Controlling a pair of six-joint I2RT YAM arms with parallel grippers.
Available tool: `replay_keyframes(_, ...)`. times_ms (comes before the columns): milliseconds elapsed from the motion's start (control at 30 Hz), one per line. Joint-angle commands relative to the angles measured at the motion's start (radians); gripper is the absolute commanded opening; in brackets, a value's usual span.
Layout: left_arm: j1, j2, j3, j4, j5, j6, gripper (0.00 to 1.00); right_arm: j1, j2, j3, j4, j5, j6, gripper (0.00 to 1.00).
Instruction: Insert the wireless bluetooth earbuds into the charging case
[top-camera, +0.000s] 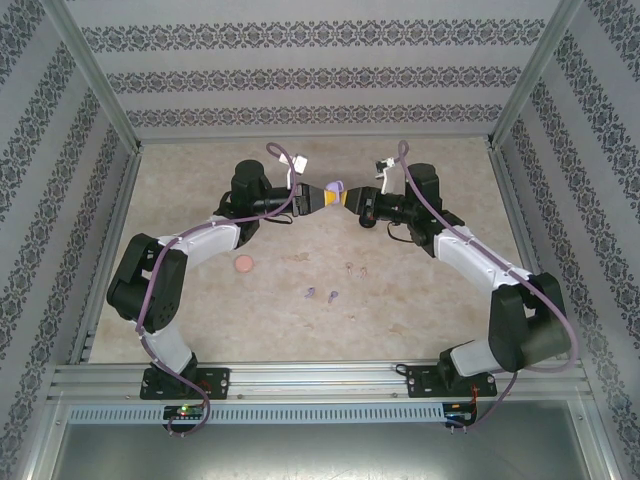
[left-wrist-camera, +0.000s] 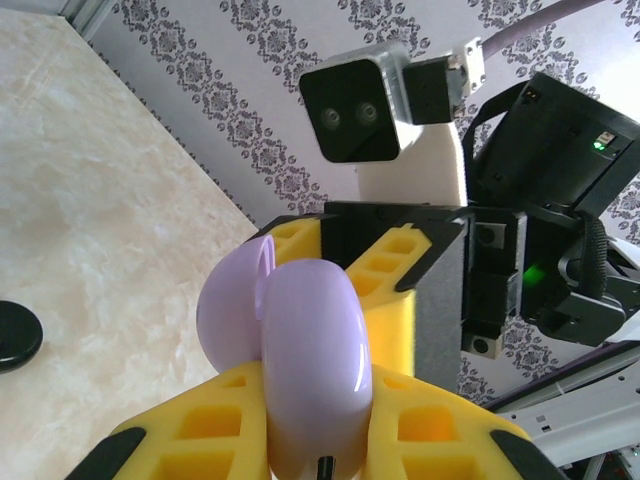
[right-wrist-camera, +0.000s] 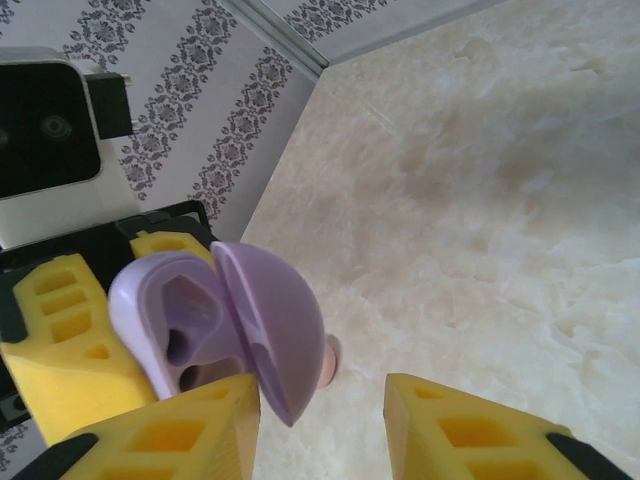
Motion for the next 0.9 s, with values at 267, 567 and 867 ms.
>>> replay_keyframes(267, -0.026, -0.026, 0.032, 0.026, 0.028, 0.025, 0.00, 0.007, 0.033, 0.052, 0.010, 0.017, -0.006, 0.35)
replay_keyframes(567, -0.032, -0.024, 0.026, 0.028, 0.029, 0.025, 0.00, 0.006, 0.051, 0.073, -0.001, 0.021, -0.007, 0.24)
replay_keyframes(867, -0.036, -0.009, 0.032, 0.003, 0.014, 0.025, 0.02, 0.010, 0.039, 0.092, -0.021, 0.013, -0.019, 0.04)
